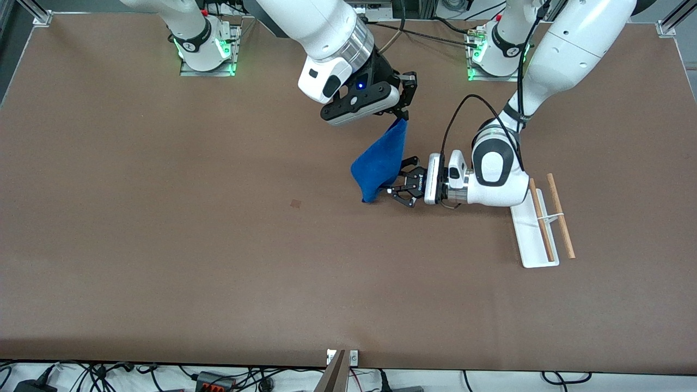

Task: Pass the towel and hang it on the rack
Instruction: 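Hold the towel up while the left gripper reaches and grasps it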

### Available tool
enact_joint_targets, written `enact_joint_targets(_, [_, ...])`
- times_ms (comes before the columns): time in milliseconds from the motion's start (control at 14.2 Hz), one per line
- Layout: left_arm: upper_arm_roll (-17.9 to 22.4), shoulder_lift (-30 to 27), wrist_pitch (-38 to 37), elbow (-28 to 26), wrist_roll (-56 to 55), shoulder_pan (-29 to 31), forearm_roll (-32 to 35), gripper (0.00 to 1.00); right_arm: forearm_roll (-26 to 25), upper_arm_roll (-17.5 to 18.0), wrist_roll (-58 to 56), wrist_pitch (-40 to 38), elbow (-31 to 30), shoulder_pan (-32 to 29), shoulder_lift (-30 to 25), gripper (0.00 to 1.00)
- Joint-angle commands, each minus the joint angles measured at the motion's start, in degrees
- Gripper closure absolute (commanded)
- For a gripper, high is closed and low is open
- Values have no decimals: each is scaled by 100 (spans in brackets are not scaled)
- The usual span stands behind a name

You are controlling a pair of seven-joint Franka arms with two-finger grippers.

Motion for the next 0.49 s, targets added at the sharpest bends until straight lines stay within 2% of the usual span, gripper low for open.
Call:
enact_joint_targets(0, [-7,-1,42,56,-644,-16,-74,99,5,-39,53,31,30,37,-3,100])
enact_joint_targets(212, [37,-150,33,109,-1234,18,504,99,-4,-48,-9,14,-5,29,-3,100])
enact_joint_targets(353, [63,-316,24,92,-1280,89,603,99,-13,-48,-166,-4,-40,-33,-3,100])
enact_joint_targets(424, [124,-422,24,83,-1367,98,742,99,-13,-65,-358,-12,-84,-50,-3,87])
